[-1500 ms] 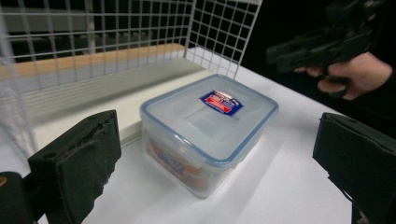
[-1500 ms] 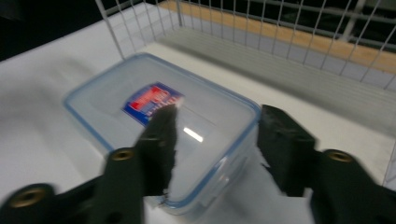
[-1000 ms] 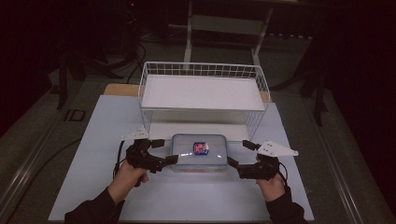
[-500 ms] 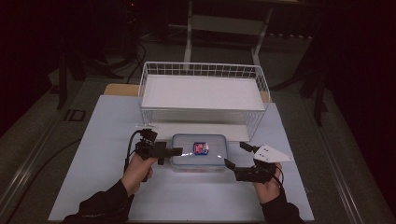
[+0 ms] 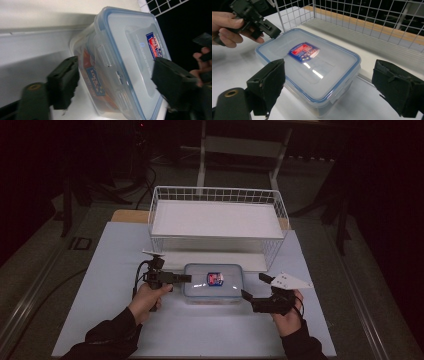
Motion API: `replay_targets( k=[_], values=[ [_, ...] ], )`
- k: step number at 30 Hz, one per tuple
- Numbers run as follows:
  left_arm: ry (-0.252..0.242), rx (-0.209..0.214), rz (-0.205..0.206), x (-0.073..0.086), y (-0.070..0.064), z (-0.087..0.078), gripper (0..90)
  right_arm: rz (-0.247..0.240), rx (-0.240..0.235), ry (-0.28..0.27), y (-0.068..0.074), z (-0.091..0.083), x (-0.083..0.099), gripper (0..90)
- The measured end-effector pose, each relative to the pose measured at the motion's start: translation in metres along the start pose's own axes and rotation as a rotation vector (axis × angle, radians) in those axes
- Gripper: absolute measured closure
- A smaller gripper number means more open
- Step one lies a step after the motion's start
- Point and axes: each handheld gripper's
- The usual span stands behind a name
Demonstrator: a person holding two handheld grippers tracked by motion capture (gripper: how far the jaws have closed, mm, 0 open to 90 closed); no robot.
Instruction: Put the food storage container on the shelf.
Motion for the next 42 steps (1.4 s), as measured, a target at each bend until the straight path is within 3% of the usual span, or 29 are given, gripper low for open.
replay_targets(
  k=[3, 9, 13, 22, 28, 33, 36, 42],
  values=[
    [0.005, 0.032, -0.038, 0.0, 0.005, 0.0, 31.6, 0.0, -0.002, 0.005, 0.0, 0.0, 0.0, 11.4],
    [0.045, 0.098, -0.069, -0.001, 0.008, 0.004, 42.0, 0.013, -0.006, 0.005, -0.002, -0.001, 0.0, 11.4],
    [0.051, 0.102, -0.063, -0.002, 0.008, 0.001, 48.8, 0.008, -0.007, 0.007, -0.002, -0.001, 0.0, 11.4],
    [0.054, 0.103, -0.016, 0.001, 0.006, -0.003, 52.0, 0.015, -0.01, 0.027, -0.006, 0.002, 0.001, 11.5],
    [0.051, 0.081, 0.048, 0.005, -0.002, -0.007, 53.7, 0.079, -0.04, 0.045, -0.016, 0.005, 0.002, 11.5],
    [0.043, 0.071, 0.083, 0.01, -0.008, -0.009, 54.9, 0.188, -0.072, 0.1, -0.027, 0.012, 0.005, 11.1],
    [0.039, 0.069, 0.1, 0.013, -0.01, -0.01, 55.5, 0.255, -0.127, 0.127, -0.033, 0.019, 0.007, 10.6],
    [0.044, 0.065, 0.132, 0.016, -0.014, -0.011, 56.7, 0.323, -0.202, 0.179, -0.039, 0.031, 0.009, 10.9]
  ],
)
Point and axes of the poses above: each handheld gripper's, and its own axes: z roughly forward along the jaws, x roughly out of its underside, y roughly to its left, and after that the axes turned 8 degrees about y, right-handed
